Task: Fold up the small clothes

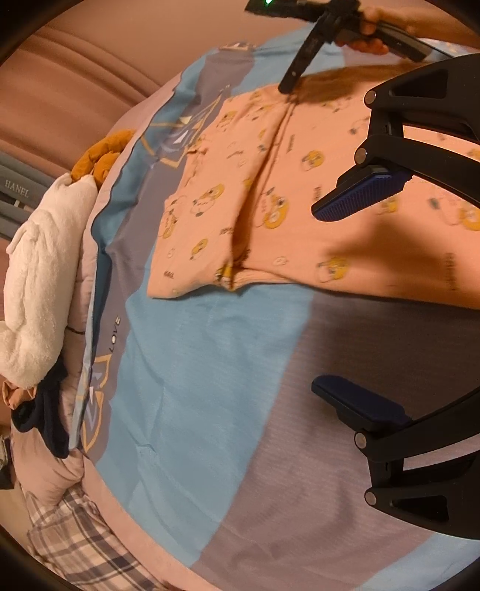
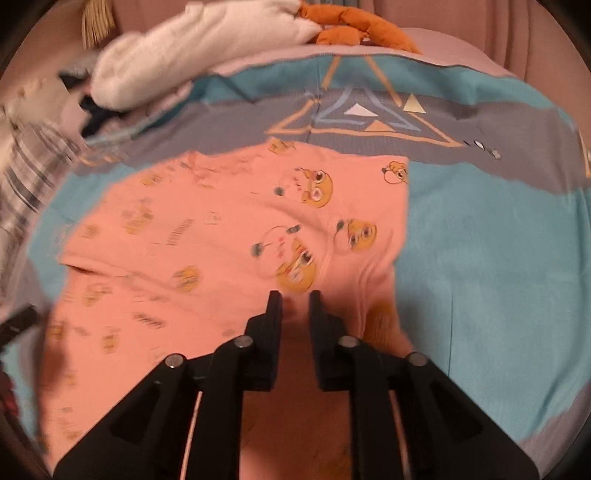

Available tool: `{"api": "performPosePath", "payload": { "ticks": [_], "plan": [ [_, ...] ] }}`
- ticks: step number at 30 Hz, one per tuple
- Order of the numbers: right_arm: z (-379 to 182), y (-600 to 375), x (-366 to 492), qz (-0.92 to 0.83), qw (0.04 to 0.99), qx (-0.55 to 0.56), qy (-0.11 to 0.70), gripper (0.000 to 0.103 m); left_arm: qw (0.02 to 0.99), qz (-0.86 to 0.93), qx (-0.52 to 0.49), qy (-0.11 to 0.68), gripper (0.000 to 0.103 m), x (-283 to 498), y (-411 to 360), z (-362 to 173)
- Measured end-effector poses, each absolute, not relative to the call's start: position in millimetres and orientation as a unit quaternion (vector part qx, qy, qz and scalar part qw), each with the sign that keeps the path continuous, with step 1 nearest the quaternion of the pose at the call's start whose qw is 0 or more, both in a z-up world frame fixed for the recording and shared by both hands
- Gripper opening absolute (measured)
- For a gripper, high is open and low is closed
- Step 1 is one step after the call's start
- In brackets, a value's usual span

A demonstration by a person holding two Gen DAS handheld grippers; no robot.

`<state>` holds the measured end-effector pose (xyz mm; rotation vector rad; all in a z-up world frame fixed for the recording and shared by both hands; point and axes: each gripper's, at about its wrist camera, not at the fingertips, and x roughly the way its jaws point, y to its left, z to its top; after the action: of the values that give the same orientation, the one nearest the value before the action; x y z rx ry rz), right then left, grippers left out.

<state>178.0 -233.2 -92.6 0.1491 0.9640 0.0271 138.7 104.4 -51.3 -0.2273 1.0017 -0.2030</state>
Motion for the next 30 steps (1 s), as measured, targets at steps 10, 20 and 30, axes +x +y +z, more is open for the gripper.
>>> {"api": "performPosePath", "payload": {
  "ticks": [10, 20, 30],
  "plan": [
    [-81, -268, 47, 0.040, 0.868, 0.200, 0.452, 0.052, 0.821, -0.164, -0.149, 0.526, 0.085, 84, 123, -63],
    [-111, -292, -18, 0.057, 0.833, 0.271, 0.479, 0.053, 0.801, -0.221, -0.172, 0.529, 0.085, 73, 106, -81],
    [-121, -279, 43, 0.108, 0.824, 0.287, 0.476, 0.051, 0.774, -0.269, -0.236, 0.522, 0.085, 111, 97, -87]
  ]
}}
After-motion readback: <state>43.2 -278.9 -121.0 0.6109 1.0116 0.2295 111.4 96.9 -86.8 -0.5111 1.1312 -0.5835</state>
